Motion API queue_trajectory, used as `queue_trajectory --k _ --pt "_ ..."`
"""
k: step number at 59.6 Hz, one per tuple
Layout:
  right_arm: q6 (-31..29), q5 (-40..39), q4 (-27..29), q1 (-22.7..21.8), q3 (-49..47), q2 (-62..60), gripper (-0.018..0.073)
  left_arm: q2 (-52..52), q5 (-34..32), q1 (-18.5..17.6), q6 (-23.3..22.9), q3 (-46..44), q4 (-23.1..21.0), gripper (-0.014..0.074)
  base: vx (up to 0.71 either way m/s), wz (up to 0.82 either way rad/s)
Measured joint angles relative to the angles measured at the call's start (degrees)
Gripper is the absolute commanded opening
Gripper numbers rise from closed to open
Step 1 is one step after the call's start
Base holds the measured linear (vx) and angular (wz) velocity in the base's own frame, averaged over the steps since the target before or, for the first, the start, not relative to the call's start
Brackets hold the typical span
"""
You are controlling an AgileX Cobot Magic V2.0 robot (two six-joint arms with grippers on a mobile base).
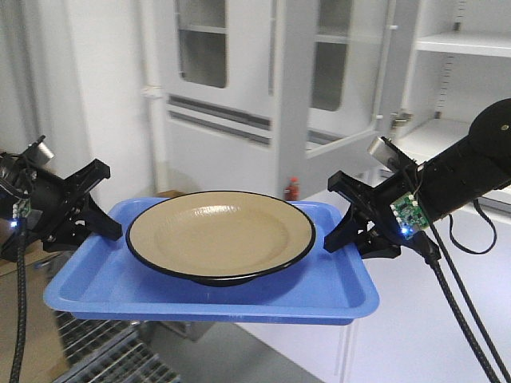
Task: Place disk in tray to left cabinet
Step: 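Hold the tray while the base drives up to the open cabinet shelf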
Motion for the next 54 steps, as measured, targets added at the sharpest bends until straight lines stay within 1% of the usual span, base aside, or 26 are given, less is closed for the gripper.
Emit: queue_trajectory --k 24,54 --pt "0.0 0.0 0.0 0.0 0.0 0.0 -0.0004 0.0 0.0 0.0 0.0 0.0 0.0 -0.0001 0.11 -0.45" --pt "0.0 0.1 0.0 0.0 0.0 0.0 -0.0004 0.0 0.1 0.0 0.0 0.0 0.0 -0.0001 0.09 -0.38"
